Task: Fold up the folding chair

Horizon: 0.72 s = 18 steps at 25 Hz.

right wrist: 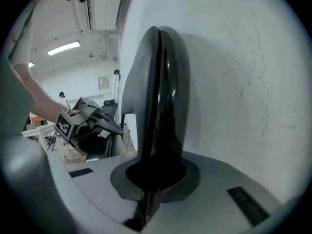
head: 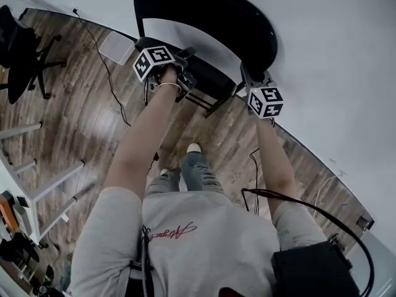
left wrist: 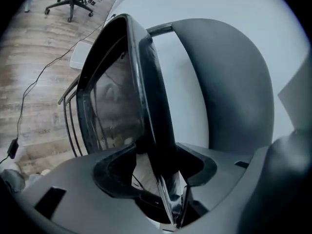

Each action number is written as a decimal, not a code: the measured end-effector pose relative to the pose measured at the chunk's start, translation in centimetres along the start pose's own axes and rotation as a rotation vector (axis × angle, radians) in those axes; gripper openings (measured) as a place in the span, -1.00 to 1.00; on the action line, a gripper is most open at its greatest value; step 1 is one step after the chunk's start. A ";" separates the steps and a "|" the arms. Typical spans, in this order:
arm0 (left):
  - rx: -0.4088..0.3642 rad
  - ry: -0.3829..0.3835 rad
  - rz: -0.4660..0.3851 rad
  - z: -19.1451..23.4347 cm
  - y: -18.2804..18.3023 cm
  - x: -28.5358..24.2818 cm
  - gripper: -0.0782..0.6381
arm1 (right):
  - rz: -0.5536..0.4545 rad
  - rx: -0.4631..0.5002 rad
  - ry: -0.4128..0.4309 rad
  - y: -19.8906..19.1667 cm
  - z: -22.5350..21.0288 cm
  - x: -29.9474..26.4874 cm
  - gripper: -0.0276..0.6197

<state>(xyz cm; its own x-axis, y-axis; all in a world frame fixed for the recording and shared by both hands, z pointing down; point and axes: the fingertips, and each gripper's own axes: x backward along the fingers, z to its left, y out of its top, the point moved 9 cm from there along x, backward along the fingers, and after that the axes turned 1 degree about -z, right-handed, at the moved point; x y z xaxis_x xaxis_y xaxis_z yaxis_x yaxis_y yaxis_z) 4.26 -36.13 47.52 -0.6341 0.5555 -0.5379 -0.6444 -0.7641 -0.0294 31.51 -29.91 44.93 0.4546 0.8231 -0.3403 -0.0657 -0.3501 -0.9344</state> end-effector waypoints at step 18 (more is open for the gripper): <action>-0.067 -0.015 0.044 -1.6 1.0 -3.0 -0.02 | -0.053 0.033 -0.052 -0.1 -0.6 0.0 -0.86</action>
<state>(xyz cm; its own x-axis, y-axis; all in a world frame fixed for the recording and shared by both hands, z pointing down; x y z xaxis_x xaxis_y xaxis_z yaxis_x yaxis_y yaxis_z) 6.18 -39.03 47.76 -0.6678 0.5250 -0.5276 -0.5860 -0.8079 -0.0622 32.01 -30.12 45.14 0.4115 0.8626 -0.2942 -0.0727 -0.2907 -0.9541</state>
